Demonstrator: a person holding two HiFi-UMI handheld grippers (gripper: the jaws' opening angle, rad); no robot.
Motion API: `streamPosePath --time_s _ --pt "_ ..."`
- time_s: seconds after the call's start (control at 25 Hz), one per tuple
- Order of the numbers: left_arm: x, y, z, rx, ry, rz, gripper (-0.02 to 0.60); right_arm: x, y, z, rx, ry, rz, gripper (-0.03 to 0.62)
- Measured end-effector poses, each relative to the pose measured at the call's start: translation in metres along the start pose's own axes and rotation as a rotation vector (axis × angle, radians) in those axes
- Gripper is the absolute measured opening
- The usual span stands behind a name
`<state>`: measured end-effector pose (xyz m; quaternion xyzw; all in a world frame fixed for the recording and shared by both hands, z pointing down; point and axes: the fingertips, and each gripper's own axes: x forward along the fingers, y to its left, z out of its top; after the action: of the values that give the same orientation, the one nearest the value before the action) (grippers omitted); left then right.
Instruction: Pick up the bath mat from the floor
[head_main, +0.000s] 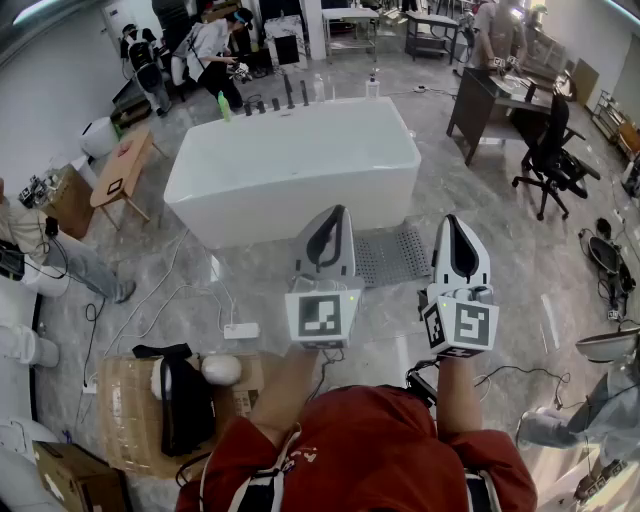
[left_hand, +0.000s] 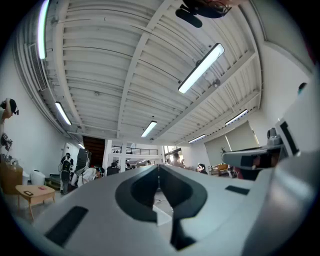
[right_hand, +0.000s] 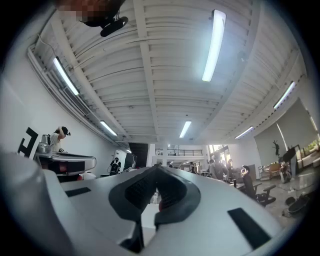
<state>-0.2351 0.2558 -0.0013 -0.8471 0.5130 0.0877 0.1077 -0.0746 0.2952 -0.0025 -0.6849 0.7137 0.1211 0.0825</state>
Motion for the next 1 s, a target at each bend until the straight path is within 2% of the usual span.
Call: streamPosePath --time_s 0.12,0.48,0.68,0.8,1.0 --pt "0.002 -0.01 -0.001 -0.025 -0.004 0.005 0.015 -0.004 -0.007 0.003 -0.021 0.002 0.013 0.012" --pt "-0.005 -0.017 -0.003 -0.01 0.015 -0.007 0.015 -0.013 -0.008 0.006 -0.035 0.015 0.011 0.012" --pt "-0.016 -0.001 -0.004 -0.012 0.028 -0.004 0.015 -0.018 0.013 0.006 -0.057 -0.004 0.011 0.012" --pt "-0.023 0.013 -0.007 -0.01 0.039 0.006 0.015 -0.018 0.028 0.003 -0.032 0.001 0.016 0.012" --pt "-0.038 0.031 -0.011 -0.011 0.028 0.003 0.015 -0.022 0.043 -0.004 -0.031 0.003 -0.02 0.012"
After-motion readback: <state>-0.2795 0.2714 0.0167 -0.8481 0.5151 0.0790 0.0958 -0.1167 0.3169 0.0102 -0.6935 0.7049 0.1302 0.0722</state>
